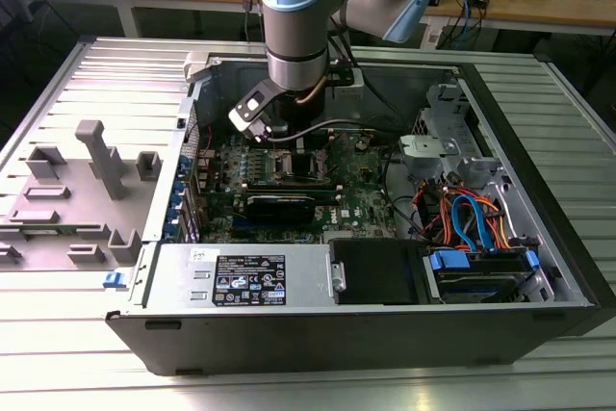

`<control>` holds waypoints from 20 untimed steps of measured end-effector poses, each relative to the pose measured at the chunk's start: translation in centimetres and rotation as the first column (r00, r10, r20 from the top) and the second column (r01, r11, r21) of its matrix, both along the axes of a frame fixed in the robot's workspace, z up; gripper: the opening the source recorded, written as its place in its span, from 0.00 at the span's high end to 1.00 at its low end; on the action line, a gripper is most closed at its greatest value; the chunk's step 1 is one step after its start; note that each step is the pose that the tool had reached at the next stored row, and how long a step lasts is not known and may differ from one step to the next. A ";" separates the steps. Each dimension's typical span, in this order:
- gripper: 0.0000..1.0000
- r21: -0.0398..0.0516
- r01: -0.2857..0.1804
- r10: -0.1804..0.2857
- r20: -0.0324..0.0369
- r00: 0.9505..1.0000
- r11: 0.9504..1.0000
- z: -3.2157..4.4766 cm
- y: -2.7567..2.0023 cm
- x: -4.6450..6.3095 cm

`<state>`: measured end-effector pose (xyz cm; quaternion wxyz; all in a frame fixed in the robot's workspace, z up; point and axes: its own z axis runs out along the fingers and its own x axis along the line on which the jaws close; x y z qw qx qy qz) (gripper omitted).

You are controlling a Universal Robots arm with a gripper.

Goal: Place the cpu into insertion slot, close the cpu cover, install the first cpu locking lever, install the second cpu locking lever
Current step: 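Place the cpu into insertion slot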

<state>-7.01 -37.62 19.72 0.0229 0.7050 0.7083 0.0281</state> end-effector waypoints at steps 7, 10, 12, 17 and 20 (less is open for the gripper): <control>0.45 0.000 0.000 0.000 0.000 1.000 1.000 -0.13 0.01 0.1; 0.45 0.000 0.000 0.000 0.000 1.000 1.000 -0.14 0.01 0.1; 0.45 0.001 0.000 0.000 0.000 1.000 1.000 -0.15 0.01 0.1; 0.45 0.001 0.000 0.000 0.001 1.000 1.000 -0.02 0.02 0.1; 0.45 -0.001 0.003 -0.003 0.001 1.000 1.000 0.00 0.01 0.1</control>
